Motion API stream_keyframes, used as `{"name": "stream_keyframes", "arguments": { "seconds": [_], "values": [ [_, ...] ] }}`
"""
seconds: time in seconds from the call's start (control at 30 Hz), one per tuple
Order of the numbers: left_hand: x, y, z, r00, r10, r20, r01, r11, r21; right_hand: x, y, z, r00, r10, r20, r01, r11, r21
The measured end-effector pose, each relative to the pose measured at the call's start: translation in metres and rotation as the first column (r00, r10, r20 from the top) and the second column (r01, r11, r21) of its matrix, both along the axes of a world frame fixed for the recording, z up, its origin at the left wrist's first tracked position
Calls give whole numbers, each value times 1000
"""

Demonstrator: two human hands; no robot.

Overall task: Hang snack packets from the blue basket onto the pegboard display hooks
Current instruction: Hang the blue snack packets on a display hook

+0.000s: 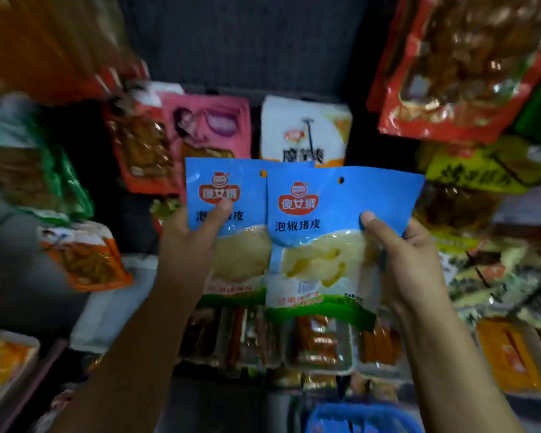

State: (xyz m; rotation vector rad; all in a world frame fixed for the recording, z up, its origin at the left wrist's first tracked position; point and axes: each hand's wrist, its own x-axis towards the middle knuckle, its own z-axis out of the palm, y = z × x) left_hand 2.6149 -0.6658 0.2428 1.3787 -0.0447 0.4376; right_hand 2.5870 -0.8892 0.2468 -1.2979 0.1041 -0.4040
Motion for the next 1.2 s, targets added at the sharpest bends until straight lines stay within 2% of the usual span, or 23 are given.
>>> {"name": "stream_keyframes", "arguments": {
  "seconds": [0.17,0.3,0.4,0.53,0.77,0.87,0.97,1.1,1.2],
  "values": [
    [38,54,59,987,22,157,-17,999,-37,35,46,60,989,23,145,1,986,-164],
    [70,92,99,965,15,262,1,998,-61,64,90,95,972,64,225,-33,990,-140],
    [90,114,120,946,-37,321,43,999,-11,86,120,113,965,69,254,-19,980,-197],
    [116,133,143,935,-161,315,155,987,43,111,149,132,951,117,286,-46,969,-244],
    [145,142,167,915,-320,246,339,940,-39,142,161,165,927,266,264,-206,951,-232],
    [146,145,174,891,-361,273,383,923,-30,146,161,176,916,250,315,-165,948,-271],
    [144,154,194,881,-335,335,361,933,-16,146,165,187,911,178,372,-45,939,-340],
    [140,160,231,866,-246,435,197,968,155,144,169,202,881,143,450,44,924,-379],
    [141,157,249,856,-186,483,102,976,194,143,169,214,860,137,492,74,920,-385]
  ]
}}
